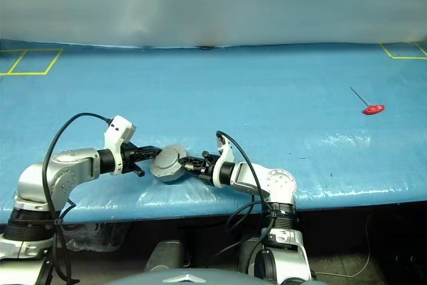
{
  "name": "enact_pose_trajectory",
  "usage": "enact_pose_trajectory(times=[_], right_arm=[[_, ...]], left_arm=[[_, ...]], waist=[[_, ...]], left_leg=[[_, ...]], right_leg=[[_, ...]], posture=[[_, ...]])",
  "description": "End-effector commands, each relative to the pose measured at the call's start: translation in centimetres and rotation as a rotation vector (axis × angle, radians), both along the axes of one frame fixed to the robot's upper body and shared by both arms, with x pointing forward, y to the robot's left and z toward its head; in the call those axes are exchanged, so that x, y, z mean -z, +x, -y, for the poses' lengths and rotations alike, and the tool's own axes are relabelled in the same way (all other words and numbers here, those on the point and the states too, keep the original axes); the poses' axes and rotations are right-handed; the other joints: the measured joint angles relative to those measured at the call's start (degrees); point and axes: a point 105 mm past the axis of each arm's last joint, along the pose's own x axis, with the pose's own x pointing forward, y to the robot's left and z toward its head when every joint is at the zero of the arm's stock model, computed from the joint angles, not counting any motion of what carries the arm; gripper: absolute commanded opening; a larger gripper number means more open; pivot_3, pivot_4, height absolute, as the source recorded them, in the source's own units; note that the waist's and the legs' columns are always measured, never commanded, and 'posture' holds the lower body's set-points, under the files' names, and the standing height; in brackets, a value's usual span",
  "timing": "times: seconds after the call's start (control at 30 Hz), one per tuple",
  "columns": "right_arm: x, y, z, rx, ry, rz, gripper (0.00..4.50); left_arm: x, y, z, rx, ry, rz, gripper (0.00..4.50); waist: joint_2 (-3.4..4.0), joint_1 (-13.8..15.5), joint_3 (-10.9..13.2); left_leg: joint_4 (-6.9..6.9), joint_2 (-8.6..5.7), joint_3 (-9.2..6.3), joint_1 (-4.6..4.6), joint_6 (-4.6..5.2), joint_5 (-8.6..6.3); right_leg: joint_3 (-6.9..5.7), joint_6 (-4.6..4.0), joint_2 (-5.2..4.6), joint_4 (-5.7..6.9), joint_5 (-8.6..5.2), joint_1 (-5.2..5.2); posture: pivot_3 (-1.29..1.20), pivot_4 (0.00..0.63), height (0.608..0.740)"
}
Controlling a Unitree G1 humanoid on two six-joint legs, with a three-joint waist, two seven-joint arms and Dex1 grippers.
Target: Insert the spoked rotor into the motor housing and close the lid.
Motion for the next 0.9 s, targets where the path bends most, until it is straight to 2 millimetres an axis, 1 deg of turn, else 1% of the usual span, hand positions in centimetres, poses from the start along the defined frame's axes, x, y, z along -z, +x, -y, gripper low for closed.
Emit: enact_pose_trajectory(times=[0.03,0.17,0.3,0.37,0.4,0.53,0.6,0.7,0.83,0.9], right_arm=[[-1.2,-2.8,-3.7,-0.102,0.126,0.002,1.20],[-1.3,-2.6,-3.5,-0.088,0.136,0.005,1.20],[-1.1,-2.4,-3.2,-0.069,0.138,-0.001,1.20],[-1.1,-2.4,-3.0,-0.059,0.140,-0.004,1.20],[-1.1,-2.3,-3.0,-0.055,0.141,-0.005,1.20],[-1.1,-1.9,-2.6,-0.015,0.158,-0.011,1.20],[-1.1,-1.7,-2.4,-0.001,0.163,-0.016,1.20],[-1.0,-1.7,-2.2,0.010,0.168,-0.025,1.20],[-1.0,-1.6,-1.9,0.024,0.176,-0.032,1.20],[-1.2,-1.2,-1.6,0.047,0.182,-0.028,1.20]], left_arm=[[2.4,-1.9,1.9,0.064,-0.045,-0.122,0.00],[1.6,-2.0,1.7,0.051,-0.066,-0.093,0.00],[0.0,-1.7,1.1,0.010,-0.096,-0.028,0.00],[-0.9,-1.6,0.6,-0.033,-0.111,0.016,0.00],[-1.1,-1.5,0.5,-0.048,-0.113,0.029,0.00],[-2.9,-1.4,-0.8,-0.168,-0.166,0.134,0.00],[-3.9,-1.5,-1.5,-0.240,-0.216,0.193,0.00],[-4.7,-2.0,-2.2,-0.341,-0.300,0.246,0.00],[-5.3,-3.0,-2.9,-0.470,-0.436,0.310,0.00],[-5.0,-3.6,-2.9,-0.542,-0.530,0.308,0.00]], waist=[[0.00,0.0,0.0],[0.00,0.0,0.0],[-0.01,-0.2,0.0],[-0.03,-0.3,0.0],[-0.03,-0.4,0.0],[-0.08,-0.4,0.0],[-0.13,-0.4,0.1],[-0.15,-0.4,0.1],[-0.18,-0.4,0.1],[-0.21,-0.3,0.1]], left_leg=[[0.00,0.00,0.00,0.00,0.00,0.00],[0.00,0.00,0.00,-0.01,0.00,0.00],[0.00,0.00,0.02,-0.17,0.01,-0.01],[0.03,0.00,0.04,-0.49,0.02,-0.01],[0.05,-0.01,0.07,-0.60,0.02,0.00],[0.06,-0.03,0.12,-0.72,0.02,-0.01],[0.10,-0.03,0.12,-0.75,0.02,-0.01],[0.19,-0.03,0.12,-0.76,0.02,-0.01],[0.30,-0.04,0.12,-0.76,0.02,-0.01],[0.34,-0.04,0.12,-0.76,0.02,-0.01]], right_leg=[[0.00,0.00,0.00,0.00,0.00,0.00],[0.00,0.00,0.00,0.00,0.00,-0.01],[-0.01,0.00,0.01,-0.01,0.01,-0.14],[0.00,0.11,0.03,0.03,0.08,-0.42],[0.02,0.34,0.04,0.09,0.22,-0.54],[0.02,0.33,0.05,0.13,0.24,-0.64],[0.02,0.33,0.06,0.16,0.25,-0.66],[0.02,0.33,0.05,0.22,0.25,-0.66],[0.03,0.34,0.05,0.31,0.26,-0.64],[0.04,0.33,0.04,0.33,0.27,-0.64]], posture=[[0.00,0.150,0.740],[0.00,0.150,0.740],[0.00,0.150,0.740],[0.00,0.150,0.740],[0.00,0.150,0.740],[0.00,0.150,0.740],[0.00,0.150,0.740],[0.00,0.150,0.740],[0.00,0.150,0.740],[0.00,0.150,0.740]])
